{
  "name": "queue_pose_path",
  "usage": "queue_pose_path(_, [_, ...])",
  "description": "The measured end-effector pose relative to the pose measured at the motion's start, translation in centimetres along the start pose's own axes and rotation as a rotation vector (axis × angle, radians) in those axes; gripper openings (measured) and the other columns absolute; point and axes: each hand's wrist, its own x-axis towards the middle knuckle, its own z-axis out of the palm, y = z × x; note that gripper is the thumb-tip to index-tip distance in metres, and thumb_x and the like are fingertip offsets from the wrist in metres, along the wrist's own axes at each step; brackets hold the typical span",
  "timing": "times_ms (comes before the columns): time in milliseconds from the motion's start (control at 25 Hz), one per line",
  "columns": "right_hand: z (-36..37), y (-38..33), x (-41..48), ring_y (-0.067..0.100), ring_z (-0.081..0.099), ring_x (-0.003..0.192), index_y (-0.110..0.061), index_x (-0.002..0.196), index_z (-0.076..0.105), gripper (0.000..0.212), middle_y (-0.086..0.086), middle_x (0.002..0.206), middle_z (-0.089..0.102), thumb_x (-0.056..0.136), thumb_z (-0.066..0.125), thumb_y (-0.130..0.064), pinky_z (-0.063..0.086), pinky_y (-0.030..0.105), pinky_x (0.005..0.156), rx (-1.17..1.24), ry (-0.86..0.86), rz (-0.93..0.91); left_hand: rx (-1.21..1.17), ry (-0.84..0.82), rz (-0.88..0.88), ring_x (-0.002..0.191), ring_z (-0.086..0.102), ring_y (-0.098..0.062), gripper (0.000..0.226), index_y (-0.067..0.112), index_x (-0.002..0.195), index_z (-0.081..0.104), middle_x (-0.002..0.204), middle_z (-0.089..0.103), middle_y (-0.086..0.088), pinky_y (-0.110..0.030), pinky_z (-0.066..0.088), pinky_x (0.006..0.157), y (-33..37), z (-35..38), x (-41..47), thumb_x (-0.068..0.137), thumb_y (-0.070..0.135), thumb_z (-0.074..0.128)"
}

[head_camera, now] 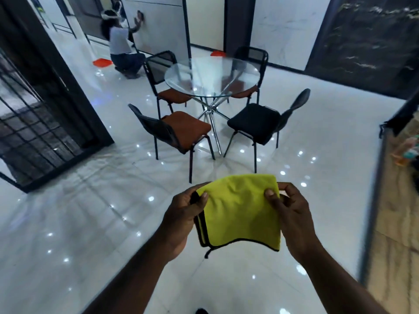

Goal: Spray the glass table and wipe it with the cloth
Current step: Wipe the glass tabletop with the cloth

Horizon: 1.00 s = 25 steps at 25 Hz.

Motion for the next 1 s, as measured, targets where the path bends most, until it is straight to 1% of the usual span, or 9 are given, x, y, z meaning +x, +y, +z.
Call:
queue_pose_path(120, [4.8,-1.4,3.5,0.022,0.043,0.067,-0.028,0.094,0.065,0.032,0.03,0.072,0.051,0.083,0.075,-0.056,0.039,0.038,0.067,-0.054,0.065,-0.159,-0.007,0.005,0.055,0.125,0.067,-0.03,0.042,0.015,0.134,0.066,0.127,0.074,-0.009,-0.046,0.051,0.108,2.7,-1.6,4.8,0.095,0.029,0.061])
queue_pose_path(200, [7.3,-2.0,5.8,0.009,0.04,0.06,-0.032,0.084,0.059,0.023,-0.005,0.062,0.045,0.092,0.08,-0.035,0.039,0.029,0.062,-0.11,0.065,-0.294,0.006,0.0,0.108,0.128,0.065,-0.028,0.042,0.017,0.139,0.063,0.131,0.073,-0.006,-0.047,0.051,0.11,3.9,-0.9,8.2,0.099,0.032,0.061])
queue_pose_path(280, [9.7,-2.8,8.6,0.002,0.055,0.063,-0.036,0.083,0.059,0.032,-0.018,0.07,0.056,0.097,0.08,-0.015,0.048,0.018,0.064,-0.166,0.038,-0.403,0.03,-0.038,0.158,0.125,0.066,-0.019,0.045,0.016,0.144,0.058,0.128,0.074,0.002,-0.033,0.055,0.102,5.0,0.8,11.3,0.103,0.034,0.059])
queue_pose_path(440, [11.8,-4.1,17.3,0.016,0.075,0.093,-0.034,0.113,0.068,0.01,-0.013,0.102,0.072,0.103,0.065,-0.037,0.066,0.044,0.081,-0.16,0.022,-0.532,0.078,-0.027,0.249,0.112,0.068,-0.01,0.06,0.001,0.148,0.049,0.116,0.075,-0.004,-0.03,0.055,0.1,7.2,3.3,20.9,0.1,0.038,0.05])
queue_pose_path(600, [11.4,-4.5,28.1,0.003,0.068,0.122,-0.03,0.128,0.068,0.023,-0.015,0.134,0.071,0.106,0.063,-0.032,0.057,0.022,0.099,-0.158,-0.005,-0.533,0.022,-0.025,0.282,0.121,0.069,-0.019,0.044,0.021,0.144,0.058,0.121,0.076,0.004,-0.042,0.055,0.105,10.0,4.5,30.6,0.103,0.035,0.049])
queue_pose_path(720, [11.9,-4.9,36.2,-0.004,0.072,0.104,-0.017,0.132,0.069,0.025,-0.008,0.13,0.074,0.107,0.064,-0.02,0.057,0.013,0.082,-0.213,0.049,-0.553,0.05,0.034,0.312,0.104,0.071,-0.012,0.024,0.031,0.119,0.071,0.101,0.077,0.013,-0.035,0.056,0.096,12.1,4.8,37.6,0.103,0.034,0.053])
queue_pose_path(840, [12.7,-5.5,42.5,-0.017,0.061,0.072,-0.027,0.125,0.061,0.018,-0.019,0.118,0.071,0.108,0.057,-0.024,0.042,0.0,0.064,-0.313,0.061,-0.565,0.057,0.085,0.302,0.095,0.053,-0.02,0.019,0.043,0.097,0.077,0.095,0.057,0.001,-0.041,0.047,0.091,13.1,4.2,43.6,0.098,0.041,0.058])
queue_pose_path(920, [12.9,-5.6,45.5,-0.01,0.067,0.088,-0.027,0.13,0.061,0.021,-0.016,0.119,0.072,0.111,0.052,-0.025,0.047,0.003,0.076,-0.346,0.086,-0.614,0.021,0.072,0.275,0.101,0.048,-0.023,0.015,0.044,0.094,0.077,0.104,0.051,0.0,-0.052,0.045,0.094,13.7,3.6,46.6,0.095,0.046,0.062])
queue_pose_path(1000, [13.8,-5.7,49.4,0.008,0.072,0.113,-0.02,0.137,0.065,0.037,-0.005,0.13,0.074,0.112,0.046,-0.039,0.059,0.024,0.091,-0.399,0.029,-0.643,0.024,0.06,0.264,0.111,0.061,-0.021,0.026,0.045,0.112,0.077,0.11,0.068,0.002,-0.057,0.048,0.108,13.8,2.8,50.2,0.098,0.037,0.056])
